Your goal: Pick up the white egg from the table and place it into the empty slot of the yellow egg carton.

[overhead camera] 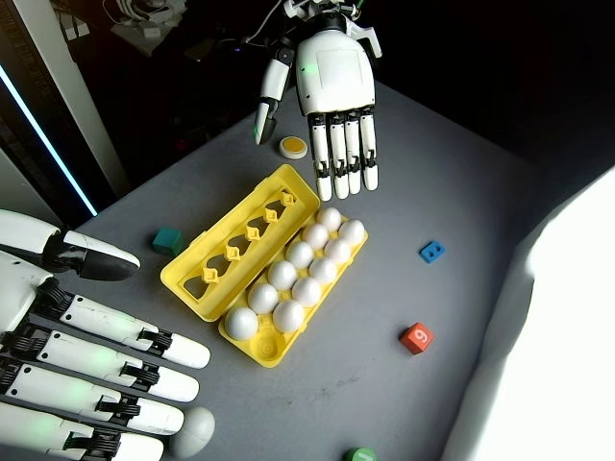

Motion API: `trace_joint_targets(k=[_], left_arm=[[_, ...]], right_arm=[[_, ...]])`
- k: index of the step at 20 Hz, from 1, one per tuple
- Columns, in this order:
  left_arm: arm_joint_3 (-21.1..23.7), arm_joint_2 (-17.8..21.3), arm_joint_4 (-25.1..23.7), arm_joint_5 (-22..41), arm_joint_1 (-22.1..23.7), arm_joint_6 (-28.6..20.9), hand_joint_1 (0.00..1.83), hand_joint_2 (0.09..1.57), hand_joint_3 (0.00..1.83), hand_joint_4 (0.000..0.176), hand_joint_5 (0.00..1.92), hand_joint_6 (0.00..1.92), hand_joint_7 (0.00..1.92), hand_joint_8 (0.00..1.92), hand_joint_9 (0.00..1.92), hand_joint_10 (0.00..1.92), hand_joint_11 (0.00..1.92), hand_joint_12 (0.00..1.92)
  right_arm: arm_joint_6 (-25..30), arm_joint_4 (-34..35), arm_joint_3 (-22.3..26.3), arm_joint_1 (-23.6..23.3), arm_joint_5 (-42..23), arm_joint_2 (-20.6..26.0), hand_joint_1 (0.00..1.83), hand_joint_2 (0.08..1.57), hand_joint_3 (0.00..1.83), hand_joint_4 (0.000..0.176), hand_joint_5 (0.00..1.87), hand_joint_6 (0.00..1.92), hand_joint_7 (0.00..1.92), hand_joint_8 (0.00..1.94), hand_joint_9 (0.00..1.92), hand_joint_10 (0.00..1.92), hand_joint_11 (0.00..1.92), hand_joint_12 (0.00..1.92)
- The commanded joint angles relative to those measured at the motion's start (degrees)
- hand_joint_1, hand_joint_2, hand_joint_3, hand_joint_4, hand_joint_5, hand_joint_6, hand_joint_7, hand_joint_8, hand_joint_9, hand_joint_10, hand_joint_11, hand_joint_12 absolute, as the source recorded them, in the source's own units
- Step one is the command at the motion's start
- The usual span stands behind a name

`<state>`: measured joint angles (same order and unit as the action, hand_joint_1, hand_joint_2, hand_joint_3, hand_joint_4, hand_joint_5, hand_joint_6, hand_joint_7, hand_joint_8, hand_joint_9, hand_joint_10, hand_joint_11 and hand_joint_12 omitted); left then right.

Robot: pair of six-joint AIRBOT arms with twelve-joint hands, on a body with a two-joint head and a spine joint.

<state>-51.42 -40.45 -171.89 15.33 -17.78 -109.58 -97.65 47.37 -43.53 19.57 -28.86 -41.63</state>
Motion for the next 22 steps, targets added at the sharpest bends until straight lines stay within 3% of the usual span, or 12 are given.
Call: trace_joint_targets(k=[1, 2, 4, 11, 14, 17, 19, 22], left_arm=[[-0.3, 0.2, -0.7, -5.4, 0.6, 0.1, 0.0, 1.06, 0.19, 0.0, 0.01, 0.01, 0.0, 0.01, 0.0, 0.02, 0.0, 0.0], [-0.3, 0.1, -0.7, -5.4, 0.6, 0.1, 0.0, 1.15, 0.01, 0.0, 0.0, 0.0, 0.0, 0.0, 0.0, 0.0, 0.0, 0.0], [-0.3, 0.1, -0.7, -5.4, 0.4, 0.1, 0.0, 1.14, 0.01, 0.0, 0.0, 0.0, 0.0, 0.0, 0.0, 0.0, 0.0, 0.0], [-0.3, 0.2, -0.7, -5.2, 0.3, 0.1, 0.0, 1.14, 0.0, 0.0, 0.0, 0.0, 0.0, 0.0, 0.0, 0.0, 0.0, 0.0], [-0.4, 0.2, -0.7, -5.2, 0.1, 0.1, 0.0, 1.13, 0.0, 0.0, 0.0, 0.0, 0.0, 0.0, 0.0, 0.0, 0.0, 0.0], [-0.3, 0.2, -0.7, -5.1, 0.2, 0.1, 0.0, 1.13, 0.0, 0.0, 0.07, 0.01, 0.05, 0.01, 0.03, 0.0, 0.02, 0.01], [-0.3, 0.2, -0.7, -5.1, 0.4, 0.1, 0.0, 1.14, 0.0, 0.0, 0.03, 0.0, 0.0, 0.0, 0.0, 0.0, 0.0, 0.0], [-0.2, 0.2, -0.7, -5.1, 0.5, 0.1, 0.0, 1.14, 0.0, 0.0, 0.02, 0.0, 0.0, 0.0, 0.0, 0.0, 0.0, 0.0]], right_arm=[[0.3, -1.9, 0.1, -0.4, -5.4, 0.3, 0.04, 1.02, 0.15, 0.0, 0.02, 0.01, 0.0, 0.01, 0.0, 0.01, 0.0, 0.0], [0.3, -1.9, 0.1, -0.4, -5.4, 0.3, 0.04, 1.09, 0.02, 0.0, 0.01, 0.0, 0.0, 0.0, 0.0, 0.0, 0.0, 0.0], [0.3, -1.9, 0.1, -0.4, -5.4, 0.3, 0.11, 1.09, 0.01, 0.0, 0.02, 0.0, 0.01, 0.0, 0.0, 0.0, 0.0, 0.0], [0.3, -1.9, -0.5, 0.4, -7.2, 0.3, 0.05, 1.09, 0.0, 0.0, 0.03, 0.01, 0.01, 0.0, 0.0, 0.0, 0.0, 0.0], [0.4, 0.0, -2.1, 0.7, -7.1, -0.1, 0.25, 0.96, 0.0, 0.0, 0.09, 0.01, 0.0, 0.0, 0.0, 0.0, 0.0, 0.0], [0.3, 0.5, -4.4, 1.5, -6.7, -1.2, 0.21, 0.74, 0.0, 0.027, 0.26, 0.01, 0.0, 0.0, 0.0, 0.0, 0.0, 0.0], [0.3, 1.1, -7.0, 2.4, -6.6, -2.9, 0.29, 0.65, 0.0, 0.064, 0.44, 0.02, 0.0, 0.0, 0.0, 0.0, 0.0, 0.0], [-0.7, 3.1, -10.1, 3.7, -6.7, -5.6, 0.37, 0.64, 0.0, 0.094, 0.64, 0.02, 0.0, 0.0, 0.0, 0.0, 0.0, 0.0]])
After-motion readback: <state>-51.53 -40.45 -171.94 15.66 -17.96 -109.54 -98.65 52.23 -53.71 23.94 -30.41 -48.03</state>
